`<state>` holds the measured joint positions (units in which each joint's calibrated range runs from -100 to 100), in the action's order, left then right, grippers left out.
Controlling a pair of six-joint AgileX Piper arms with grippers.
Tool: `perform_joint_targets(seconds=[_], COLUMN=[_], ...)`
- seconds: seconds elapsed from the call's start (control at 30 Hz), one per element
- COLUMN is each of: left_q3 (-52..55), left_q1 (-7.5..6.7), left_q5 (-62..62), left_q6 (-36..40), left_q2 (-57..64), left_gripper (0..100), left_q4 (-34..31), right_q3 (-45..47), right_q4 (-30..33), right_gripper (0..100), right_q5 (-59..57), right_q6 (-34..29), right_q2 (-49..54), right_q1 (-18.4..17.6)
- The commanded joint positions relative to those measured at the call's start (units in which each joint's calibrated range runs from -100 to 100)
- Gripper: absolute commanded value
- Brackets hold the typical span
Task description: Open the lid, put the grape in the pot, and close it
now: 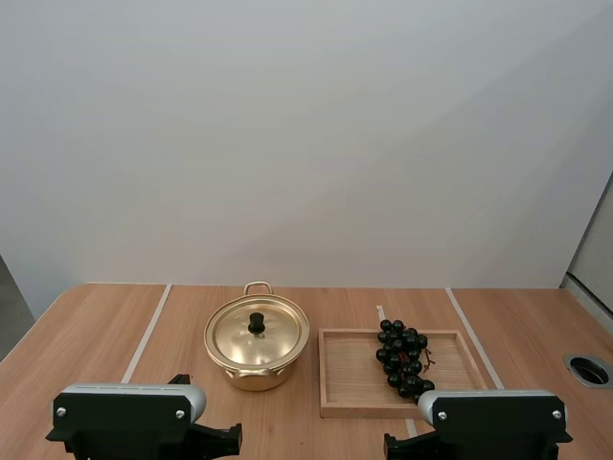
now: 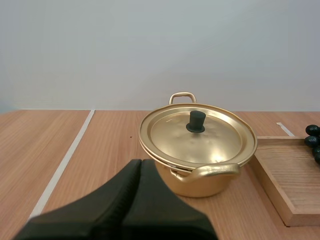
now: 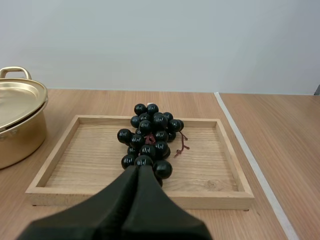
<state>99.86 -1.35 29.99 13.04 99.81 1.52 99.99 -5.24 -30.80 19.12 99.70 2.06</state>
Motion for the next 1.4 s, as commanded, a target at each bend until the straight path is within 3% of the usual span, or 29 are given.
perform_joint_targets(seconds=[0.0,0.9,1.0,1.37], left_q3=[0.14,0.14,-3.32,-18.01], left_q1=[0.15,0.15,0.15,0.15], left_q5=[-1.51,-1.51,3.09,11.97], left_q6=[0.57,0.66,0.66,0.57], left_q2=[0.19,0.19,0.19,0.19], left_gripper=[0,0,0,0], left_q4=[-0.47,-0.47,-0.47,-0.51], right_q3=[0.01,0.01,0.01,-16.63], right_q4=[0.40,-2.85,-3.02,-4.08], right_gripper=[0,0,0,0], right_q5=[0.01,0.39,-1.41,-15.47], right_q6=[-0.45,-0.45,-0.45,-0.45], right_q2=[0.30,0.30,0.30,0.30], right_q1=[0.24,0.24,0.24,0.24])
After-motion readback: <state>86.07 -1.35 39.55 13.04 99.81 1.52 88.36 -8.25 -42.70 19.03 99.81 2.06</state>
